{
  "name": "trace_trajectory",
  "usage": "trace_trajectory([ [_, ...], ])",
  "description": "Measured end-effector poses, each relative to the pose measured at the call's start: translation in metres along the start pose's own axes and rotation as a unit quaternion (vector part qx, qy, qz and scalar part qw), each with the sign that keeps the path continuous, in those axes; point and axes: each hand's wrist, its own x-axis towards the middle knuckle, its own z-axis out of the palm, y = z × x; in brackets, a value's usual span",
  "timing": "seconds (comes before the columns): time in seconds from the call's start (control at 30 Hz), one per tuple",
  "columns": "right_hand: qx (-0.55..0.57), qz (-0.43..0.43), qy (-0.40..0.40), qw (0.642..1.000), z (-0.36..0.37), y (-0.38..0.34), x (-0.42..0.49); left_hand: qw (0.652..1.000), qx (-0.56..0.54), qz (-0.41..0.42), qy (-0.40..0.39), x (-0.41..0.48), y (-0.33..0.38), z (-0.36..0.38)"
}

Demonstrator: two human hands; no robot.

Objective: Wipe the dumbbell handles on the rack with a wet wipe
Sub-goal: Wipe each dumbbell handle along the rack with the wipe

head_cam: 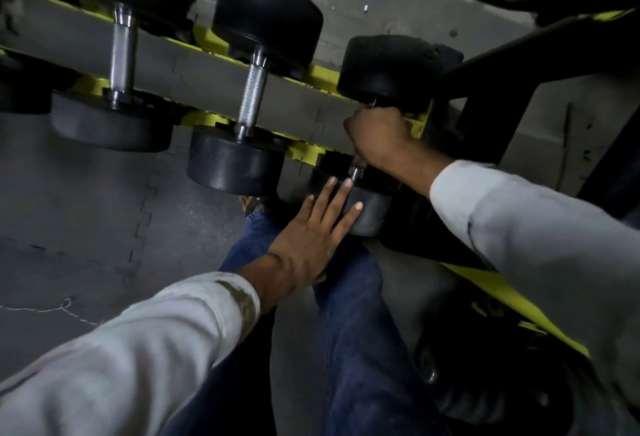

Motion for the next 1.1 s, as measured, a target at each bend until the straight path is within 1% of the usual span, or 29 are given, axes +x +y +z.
trace_trajectory([
  [0.07,0.030,-0.048,-0.132,0.990,-0.019,-0.020,0.005,1.000,-0.003,0.000,0.001,0.000,0.000,-0.001],
  [0.1,0.050,-0.067,-0.179,0.980,-0.026,-0.026,0.007,1.000,-0.007,-0.001,-0.002,0.000,0.000,-0.001],
  [0.17,0.077,-0.096,-0.221,0.967,-0.033,-0.031,0.007,1.000,-0.011,0.002,-0.010,0.003,-0.001,0.000],
  [0.23,0.078,-0.101,-0.222,0.967,-0.037,-0.027,0.000,1.000,-0.005,0.004,-0.012,0.004,-0.002,0.001],
  [0.27,0.072,-0.099,-0.214,0.969,-0.039,-0.022,-0.004,1.000,-0.002,0.006,-0.011,0.004,-0.003,0.003],
  [0.3,0.053,-0.096,-0.187,0.976,-0.036,-0.015,-0.007,1.000,0.001,0.009,-0.008,0.004,-0.003,0.004],
  [0.33,0.022,-0.084,-0.143,0.986,-0.031,-0.007,-0.008,1.000,0.004,0.011,-0.002,0.004,-0.003,0.005],
  [0.4,-0.027,-0.022,-0.022,0.999,-0.019,0.010,-0.010,1.000,-0.001,0.012,0.003,0.004,-0.002,0.005],
  [0.43,-0.036,0.009,0.016,0.999,-0.013,0.015,-0.015,1.000,-0.003,0.011,0.002,0.004,-0.001,0.004],
  [0.47,-0.026,0.021,0.048,0.998,-0.004,0.016,-0.020,1.000,-0.002,0.011,0.001,0.004,-0.001,0.004],
  [0.5,-0.006,0.012,0.050,0.999,0.001,0.010,-0.029,1.000,0.000,0.009,0.000,0.004,-0.001,0.003],
  [0.53,0.015,-0.022,0.034,0.999,0.008,0.004,-0.035,1.000,0.002,0.009,-0.002,0.004,-0.001,0.003],
  [0.57,0.034,-0.085,0.000,0.996,0.014,-0.001,-0.042,1.000,0.003,0.008,-0.001,0.003,-0.001,0.002],
  [0.6,0.027,-0.142,-0.014,0.989,0.022,-0.003,-0.042,1.000,0.003,0.009,-0.001,0.003,-0.001,0.003],
  [0.63,0.021,-0.160,-0.002,0.987,0.021,0.000,-0.039,1.000,0.003,0.009,-0.001,0.003,-0.001,0.003],
  [0.67,0.029,-0.135,0.028,0.990,0.024,0.011,-0.032,1.000,0.003,0.008,0.000,0.004,-0.001,0.003],
  [0.7,0.054,-0.087,0.074,0.992,0.029,0.020,-0.027,1.000,0.004,0.006,0.001,0.004,-0.001,0.004],
  [0.73,0.097,-0.048,0.110,0.988,0.037,0.026,-0.023,1.000,0.004,0.005,0.001,0.004,-0.001,0.004],
  [0.77,0.118,-0.040,0.112,0.986,0.043,0.027,-0.023,1.000,0.004,0.004,-0.001,0.004,-0.001,0.004],
  [0.8,0.118,-0.086,0.109,0.983,0.051,0.024,-0.024,1.000,0.005,0.004,-0.001,0.004,-0.001,0.005],
  [0.83,0.135,-0.155,0.085,0.975,0.055,0.022,-0.028,1.000,0.005,0.004,-0.002,0.004,-0.001,0.004],
  [0.87,0.190,-0.223,0.080,0.953,0.053,0.020,-0.032,1.000,0.004,0.006,-0.001,0.003,0.000,0.004],
  [0.9,0.279,-0.238,0.109,0.924,0.055,0.021,-0.031,1.000,0.002,0.006,0.001,0.003,0.000,0.004],
  [0.93,0.312,-0.220,0.163,0.910,0.059,0.025,-0.025,1.000,0.000,0.006,0.003,0.004,0.000,0.005],
  [0.97,0.320,-0.187,0.204,0.906,0.062,0.027,-0.022,1.000,-0.002,0.006,0.003,0.005,-0.001,0.005],
  [1.0,0.281,-0.165,0.210,0.922,0.065,0.028,-0.017,1.000,-0.004,0.006,0.001,0.005,-0.001,0.006],
  [1.03,0.186,-0.171,0.214,0.943,0.065,0.023,-0.018,1.000,-0.005,0.004,0.001,0.005,-0.002,0.006],
  [1.07,0.076,-0.208,0.214,0.951,0.066,0.016,-0.024,1.000,-0.006,0.004,0.001,0.005,-0.002,0.007],
  [1.1,0.006,-0.250,0.193,0.949,0.067,0.014,-0.030,1.000,-0.007,0.004,0.001,0.005,-0.002,0.008],
])
